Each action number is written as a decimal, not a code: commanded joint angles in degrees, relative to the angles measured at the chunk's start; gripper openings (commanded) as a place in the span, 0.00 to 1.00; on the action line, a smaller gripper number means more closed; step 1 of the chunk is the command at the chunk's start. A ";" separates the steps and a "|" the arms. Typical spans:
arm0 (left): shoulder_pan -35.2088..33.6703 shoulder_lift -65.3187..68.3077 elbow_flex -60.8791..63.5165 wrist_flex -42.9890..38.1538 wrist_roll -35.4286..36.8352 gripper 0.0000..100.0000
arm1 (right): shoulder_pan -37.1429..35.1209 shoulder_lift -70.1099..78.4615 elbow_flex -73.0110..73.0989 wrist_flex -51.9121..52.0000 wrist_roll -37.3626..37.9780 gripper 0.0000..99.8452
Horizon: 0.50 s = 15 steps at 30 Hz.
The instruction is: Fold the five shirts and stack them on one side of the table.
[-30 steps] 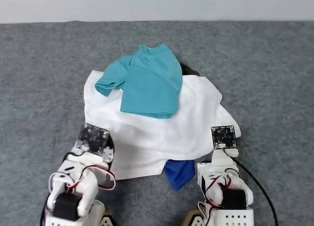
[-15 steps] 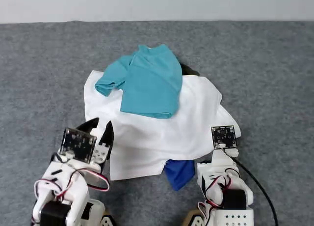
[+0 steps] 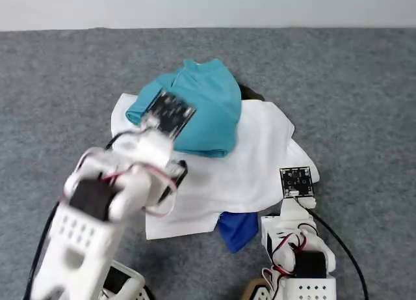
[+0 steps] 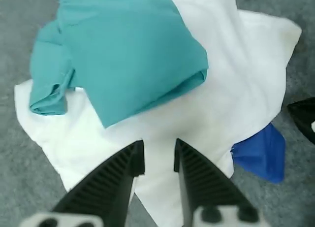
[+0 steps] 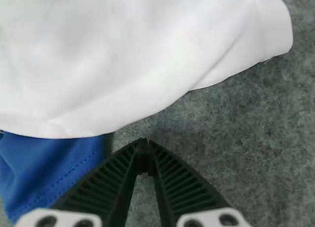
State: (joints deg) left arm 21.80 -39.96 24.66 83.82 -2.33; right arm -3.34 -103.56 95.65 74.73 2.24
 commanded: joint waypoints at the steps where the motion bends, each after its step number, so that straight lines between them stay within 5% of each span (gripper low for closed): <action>1: 0.53 8.00 -6.90 0.44 0.35 0.12 | -0.04 -0.31 0.79 0.31 0.53 0.01; 15: -0.09 23.65 -11.30 0.26 -4.75 0.18 | -0.04 -0.31 0.79 0.31 0.53 0.01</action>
State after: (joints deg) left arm 22.15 -18.33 15.87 83.82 -6.73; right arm -3.34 -103.56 95.65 74.73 2.24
